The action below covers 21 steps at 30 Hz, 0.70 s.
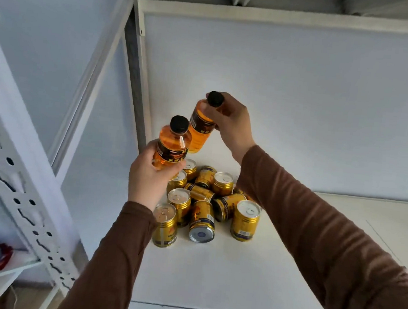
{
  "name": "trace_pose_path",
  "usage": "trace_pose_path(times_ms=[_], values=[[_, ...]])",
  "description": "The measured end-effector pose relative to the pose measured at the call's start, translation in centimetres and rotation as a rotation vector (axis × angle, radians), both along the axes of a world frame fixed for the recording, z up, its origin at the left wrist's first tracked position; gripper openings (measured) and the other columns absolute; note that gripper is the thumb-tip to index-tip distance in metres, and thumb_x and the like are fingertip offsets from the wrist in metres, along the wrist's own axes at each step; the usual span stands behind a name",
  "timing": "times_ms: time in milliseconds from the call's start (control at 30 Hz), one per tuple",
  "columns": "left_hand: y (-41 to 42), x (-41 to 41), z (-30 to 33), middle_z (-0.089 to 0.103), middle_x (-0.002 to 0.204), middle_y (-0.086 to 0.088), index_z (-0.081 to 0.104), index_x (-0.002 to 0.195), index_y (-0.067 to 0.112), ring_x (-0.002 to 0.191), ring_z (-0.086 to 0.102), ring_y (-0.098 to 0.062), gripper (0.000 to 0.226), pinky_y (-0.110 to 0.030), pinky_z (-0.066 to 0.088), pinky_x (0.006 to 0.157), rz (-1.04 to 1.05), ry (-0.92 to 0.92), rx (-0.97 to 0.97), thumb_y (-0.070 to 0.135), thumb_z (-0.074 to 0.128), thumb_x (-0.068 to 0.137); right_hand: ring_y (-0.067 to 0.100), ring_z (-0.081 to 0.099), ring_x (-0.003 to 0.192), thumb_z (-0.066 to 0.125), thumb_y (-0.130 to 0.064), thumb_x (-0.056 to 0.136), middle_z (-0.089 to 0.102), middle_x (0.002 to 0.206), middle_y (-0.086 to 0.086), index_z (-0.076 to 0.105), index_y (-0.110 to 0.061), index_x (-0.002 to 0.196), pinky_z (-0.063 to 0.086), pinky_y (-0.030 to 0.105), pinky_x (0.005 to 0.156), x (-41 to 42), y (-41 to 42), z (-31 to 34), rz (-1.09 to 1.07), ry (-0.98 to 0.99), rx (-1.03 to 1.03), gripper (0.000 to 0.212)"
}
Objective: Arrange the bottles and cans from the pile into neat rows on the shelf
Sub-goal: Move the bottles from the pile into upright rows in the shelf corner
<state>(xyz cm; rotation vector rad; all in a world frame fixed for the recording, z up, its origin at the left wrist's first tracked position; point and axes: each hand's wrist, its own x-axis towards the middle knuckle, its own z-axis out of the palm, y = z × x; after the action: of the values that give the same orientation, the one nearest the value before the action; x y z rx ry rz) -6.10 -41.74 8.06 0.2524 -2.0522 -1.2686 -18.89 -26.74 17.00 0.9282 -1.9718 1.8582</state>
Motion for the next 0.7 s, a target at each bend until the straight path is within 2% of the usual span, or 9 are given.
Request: trace_pose_path(times_ms=[67,133,267,367,433,533,700], values=[[2.0,-0.4,0.4,0.065,0.115,0.022,0.056,0.121,0.040,0.109,0.060,-0.002,0.056,-0.031,0.047,0.095,-0.072,0.007,0.013,0.054,0.080,0.073,0.016,0.066,0.095,0.072,-0.041,0.084,0.071,0.094,-0.009,0.069,-0.030,0.099,0.057,0.047,0.080,1.1,3.4,0.4,-0.084,0.050,-0.001,0.019],[4.2,-0.8,0.5,0.064,0.110,0.030,0.056,0.118,0.046,0.108,0.057,0.004,0.054,-0.028,0.045,0.092,-0.151,0.017,0.034,0.057,0.079,0.071,0.017,0.066,0.094,0.071,-0.045,0.083,0.071,0.093,-0.009,0.069,-0.031,0.099,0.056,0.050,0.080,2.3,7.1,0.5,-0.195,0.092,0.008,0.021],[9.2,-1.5,0.4,0.066,0.106,0.031,0.059,0.116,0.043,0.100,0.059,0.012,0.058,-0.022,0.044,0.082,-0.316,0.020,0.060,0.064,0.077,0.064,0.016,0.065,0.088,0.071,-0.048,0.081,0.070,0.088,-0.010,0.070,-0.028,0.101,0.056,0.048,0.080,4.9,14.7,0.2,-0.413,0.084,0.027,0.028],[13.3,-2.1,-0.2,0.068,0.108,0.024,0.060,0.116,0.039,0.102,0.061,0.006,0.055,-0.026,0.047,0.084,-0.474,-0.012,0.058,0.058,0.080,0.068,0.013,0.067,0.086,0.073,-0.049,0.078,0.070,0.084,-0.012,0.071,-0.029,0.099,0.057,0.045,0.079,7.0,20.3,-0.9,-0.544,0.014,0.059,0.029],[16.2,-2.3,-1.0,0.069,0.108,0.022,0.060,0.116,0.038,0.103,0.062,0.002,0.051,-0.029,0.049,0.086,-0.566,-0.047,0.046,0.053,0.081,0.071,0.011,0.067,0.082,0.073,-0.050,0.077,0.070,0.080,-0.013,0.071,-0.029,0.096,0.057,0.038,0.072,8.5,23.9,-2.1,-0.619,-0.032,0.074,0.029],[20.7,-2.5,-2.2,0.067,0.106,0.023,0.061,0.115,0.038,0.099,0.060,0.006,0.048,-0.024,0.044,0.080,-0.660,-0.081,0.026,0.049,0.082,0.073,0.007,0.067,0.079,0.075,-0.050,0.076,0.070,0.080,-0.013,0.071,-0.028,0.095,0.052,0.028,0.066,10.8,28.7,-4.0,-0.702,-0.100,0.081,0.029],[28.4,-2.7,-4.2,0.064,0.098,0.034,0.060,0.099,0.050,0.094,0.057,0.009,0.039,-0.020,0.041,0.072,-0.803,-0.168,0.032,0.049,0.084,0.070,0.009,0.069,0.081,0.077,-0.046,0.076,0.072,0.085,-0.007,0.069,-0.027,0.095,0.058,0.039,0.075,14.4,35.9,-6.6,-0.788,-0.198,0.084,0.028]])
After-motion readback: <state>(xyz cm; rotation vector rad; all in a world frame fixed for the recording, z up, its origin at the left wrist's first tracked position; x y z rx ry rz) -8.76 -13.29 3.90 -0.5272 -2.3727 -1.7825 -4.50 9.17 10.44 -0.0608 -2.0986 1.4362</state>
